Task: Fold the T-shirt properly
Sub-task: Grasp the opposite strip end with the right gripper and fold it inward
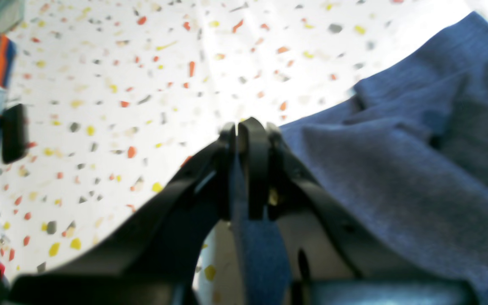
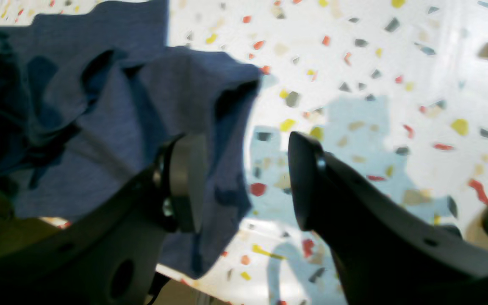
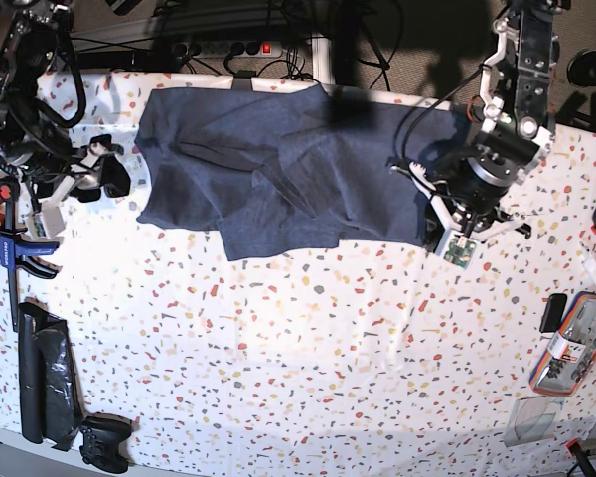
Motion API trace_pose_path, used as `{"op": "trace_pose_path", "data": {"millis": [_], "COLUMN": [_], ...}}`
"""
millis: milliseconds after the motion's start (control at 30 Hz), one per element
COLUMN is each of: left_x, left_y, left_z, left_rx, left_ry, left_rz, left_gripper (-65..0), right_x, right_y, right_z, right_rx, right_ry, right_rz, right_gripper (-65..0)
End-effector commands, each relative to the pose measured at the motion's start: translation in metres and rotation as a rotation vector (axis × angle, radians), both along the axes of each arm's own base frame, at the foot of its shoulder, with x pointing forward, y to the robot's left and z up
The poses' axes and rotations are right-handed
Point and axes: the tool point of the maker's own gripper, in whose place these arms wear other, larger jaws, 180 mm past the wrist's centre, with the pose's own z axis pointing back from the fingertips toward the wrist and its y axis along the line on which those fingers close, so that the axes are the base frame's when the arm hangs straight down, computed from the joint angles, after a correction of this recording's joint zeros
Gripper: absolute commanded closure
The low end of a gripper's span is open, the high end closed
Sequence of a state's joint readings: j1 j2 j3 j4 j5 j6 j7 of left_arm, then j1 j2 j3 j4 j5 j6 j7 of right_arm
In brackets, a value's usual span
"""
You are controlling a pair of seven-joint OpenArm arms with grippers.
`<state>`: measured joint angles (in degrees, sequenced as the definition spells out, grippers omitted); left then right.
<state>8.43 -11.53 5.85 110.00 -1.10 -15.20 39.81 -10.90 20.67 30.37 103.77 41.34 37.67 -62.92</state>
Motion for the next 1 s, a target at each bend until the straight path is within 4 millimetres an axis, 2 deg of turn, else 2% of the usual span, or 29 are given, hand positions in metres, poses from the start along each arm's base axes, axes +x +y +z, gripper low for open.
{"op": "trace_pose_path", "data": {"millis": [0,133,200,400,867,967], "left_x": [0.006,0.006,0.006,0.006,0.005,0.005], "left_y": [0.001,0.003,0.003,0.003,0.004,0.004], "left_z": [0.014,0.014,0.014,0.014,0.011,0.012], "left_rx": [-0.007,-0.001,-0.005,-0.005,0.002,0.002], "left_ry": [-0.050,-0.050,-0.050,-0.050,-0.036,-0.036], "left_rz": [-0.002,-0.004,-0.004,-0.004,-0.002,-0.002], "left_gripper": [-5.0,-5.0,-5.0,-5.0,-5.0,-5.0], "right_x": [0.006,0.004,0.003,-0.008,-0.013,-0.015], "right_y": [-0.010,-0.030,-0.031,-0.012,0.067,0.075], "right_z": [0.006,-0.016,-0.027,-0.056,-0.079,-0.084], "right_rx": [-0.007,0.020,0.061,0.151,0.238,0.240], "right_ry": [-0.013,0.062,0.089,0.172,0.212,0.220], "right_rz": [-0.014,-0.060,-0.066,-0.020,0.145,0.145], "right_gripper": [-31.2,-31.2,-31.2,-31.2,-31.2,-31.2]}}
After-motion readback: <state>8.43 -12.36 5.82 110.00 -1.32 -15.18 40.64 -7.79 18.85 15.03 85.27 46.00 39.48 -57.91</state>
